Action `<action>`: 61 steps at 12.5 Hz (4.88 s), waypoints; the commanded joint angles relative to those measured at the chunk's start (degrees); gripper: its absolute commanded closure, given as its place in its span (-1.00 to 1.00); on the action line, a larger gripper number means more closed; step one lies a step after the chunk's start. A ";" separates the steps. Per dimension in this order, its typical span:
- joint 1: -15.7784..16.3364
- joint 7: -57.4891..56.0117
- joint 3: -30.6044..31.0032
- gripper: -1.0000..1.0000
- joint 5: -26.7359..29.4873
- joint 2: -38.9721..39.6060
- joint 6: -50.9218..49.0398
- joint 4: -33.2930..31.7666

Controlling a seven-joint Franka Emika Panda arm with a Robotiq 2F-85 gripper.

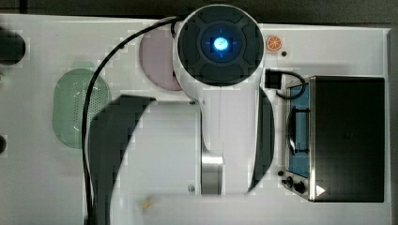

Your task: Flap open oven.

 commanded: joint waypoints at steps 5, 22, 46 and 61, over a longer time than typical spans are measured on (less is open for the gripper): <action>-2.29 3.36 -2.10 -1.00 1.42 -19.91 -7.93 -13.02; -4.41 -23.38 -9.77 0.65 -4.30 -13.25 2.49 -18.49; -5.91 -67.51 -23.45 0.65 -4.15 9.01 35.84 -24.64; 0.53 -33.42 -12.10 0.65 -35.41 13.36 37.17 -30.31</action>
